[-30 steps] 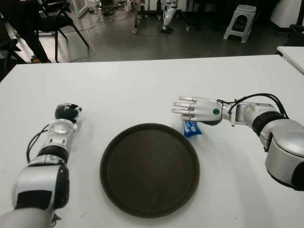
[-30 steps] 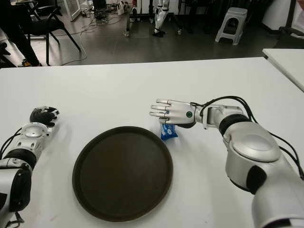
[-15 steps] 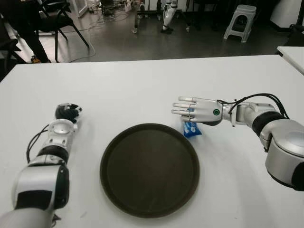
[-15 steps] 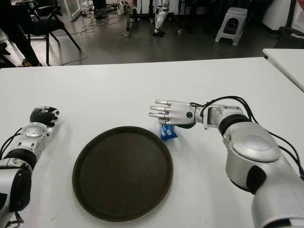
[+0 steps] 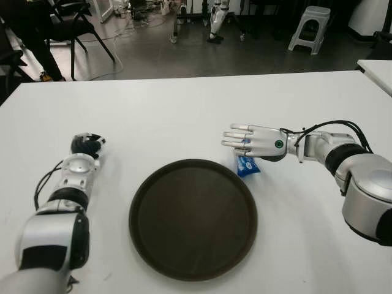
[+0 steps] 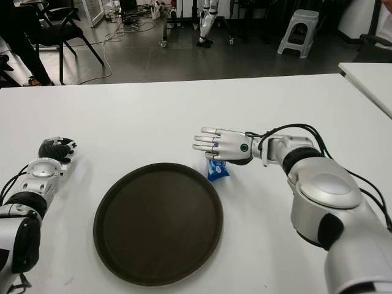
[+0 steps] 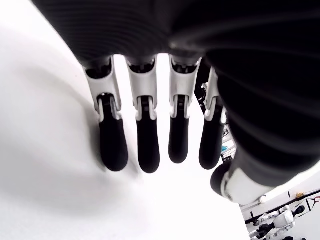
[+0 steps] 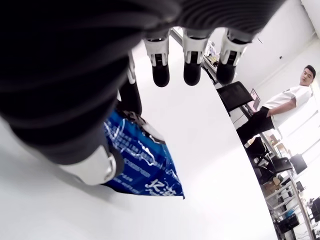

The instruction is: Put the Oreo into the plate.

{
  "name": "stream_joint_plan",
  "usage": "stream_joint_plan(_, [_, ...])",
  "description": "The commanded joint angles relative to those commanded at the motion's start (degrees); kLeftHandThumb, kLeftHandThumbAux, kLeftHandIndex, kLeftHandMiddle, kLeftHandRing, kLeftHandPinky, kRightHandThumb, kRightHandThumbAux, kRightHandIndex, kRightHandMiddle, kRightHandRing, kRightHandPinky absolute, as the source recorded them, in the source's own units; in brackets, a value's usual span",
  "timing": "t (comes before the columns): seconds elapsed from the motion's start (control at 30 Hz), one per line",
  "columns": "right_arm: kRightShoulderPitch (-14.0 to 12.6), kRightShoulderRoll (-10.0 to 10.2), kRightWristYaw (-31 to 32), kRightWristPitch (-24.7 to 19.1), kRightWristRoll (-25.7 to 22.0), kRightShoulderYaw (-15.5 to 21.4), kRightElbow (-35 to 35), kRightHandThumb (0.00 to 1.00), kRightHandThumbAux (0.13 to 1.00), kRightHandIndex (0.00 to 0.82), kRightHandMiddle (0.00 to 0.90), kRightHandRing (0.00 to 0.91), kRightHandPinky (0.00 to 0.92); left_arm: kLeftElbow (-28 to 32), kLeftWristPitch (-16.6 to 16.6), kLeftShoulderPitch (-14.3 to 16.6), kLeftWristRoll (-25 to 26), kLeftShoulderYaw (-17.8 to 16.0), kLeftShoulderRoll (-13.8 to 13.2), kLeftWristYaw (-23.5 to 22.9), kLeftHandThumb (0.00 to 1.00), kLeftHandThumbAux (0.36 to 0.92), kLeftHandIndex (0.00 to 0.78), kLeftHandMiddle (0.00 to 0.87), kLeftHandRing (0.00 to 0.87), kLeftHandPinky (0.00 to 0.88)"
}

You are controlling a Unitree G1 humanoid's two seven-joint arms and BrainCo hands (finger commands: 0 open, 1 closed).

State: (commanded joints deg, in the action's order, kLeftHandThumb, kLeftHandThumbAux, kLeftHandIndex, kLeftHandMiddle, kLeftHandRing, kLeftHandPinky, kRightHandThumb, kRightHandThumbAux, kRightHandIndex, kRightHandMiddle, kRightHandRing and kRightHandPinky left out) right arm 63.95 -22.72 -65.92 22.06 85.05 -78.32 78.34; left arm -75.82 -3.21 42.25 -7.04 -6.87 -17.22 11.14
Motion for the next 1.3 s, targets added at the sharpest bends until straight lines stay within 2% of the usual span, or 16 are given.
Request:
stream_joint_plan(0.2, [0.2, -0.1, -0.4, 0.7, -1.6, 2.2, 0.0, 0.710, 0.721, 0.418, 0.028, 0.023, 0.041, 0.0, 0.1, 0.1, -0.1, 0.1, 0.0, 0.1, 0.689, 0.719, 0.410, 0.247, 0.265, 0.249])
stream_joint_plan(0.4, [-0.2, -0.2, 0.3, 0.7, -4.3, 5.4, 0.2, 0.711, 0.722, 0.418, 0.049, 0.043, 0.060, -0.1, 0.2, 0.1, -0.5, 0.4, -0.2, -0.1, 0.689, 0.719, 0.410, 0.286, 0.308, 0.291])
stream_joint_plan(0.53, [-0.7, -0.3, 1.2, 0.5, -5.3, 6.8, 0.3, 0.712, 0.722, 0.418, 0.051, 0.045, 0.045, -0.1, 0.3, 0.1, -0.6, 0.6, -0.3, 0.0, 0.689, 0.719, 0.411, 0.283, 0.297, 0.254])
stream_joint_plan(1.0, [-1.9, -0.9, 2.9, -0.9, -7.5, 9.9, 0.5, 0.709, 0.721, 0.417, 0.077, 0.073, 0.059, -0.2, 0.1, 0.0, 0.0, 0.3, -0.5, -0.6, 0.689, 0.718, 0.411, 0.325, 0.347, 0.317])
stream_joint_plan(1.3, [-2.4, -1.0, 5.3, -0.3, -11.5, 13.9, 0.4, 0.707, 0.721, 0.417, 0.092, 0.080, 0.056, -0.2, -0.2, -0.1, 0.0, 0.1, -0.5, -0.5, 0.688, 0.718, 0.409, 0.268, 0.283, 0.259])
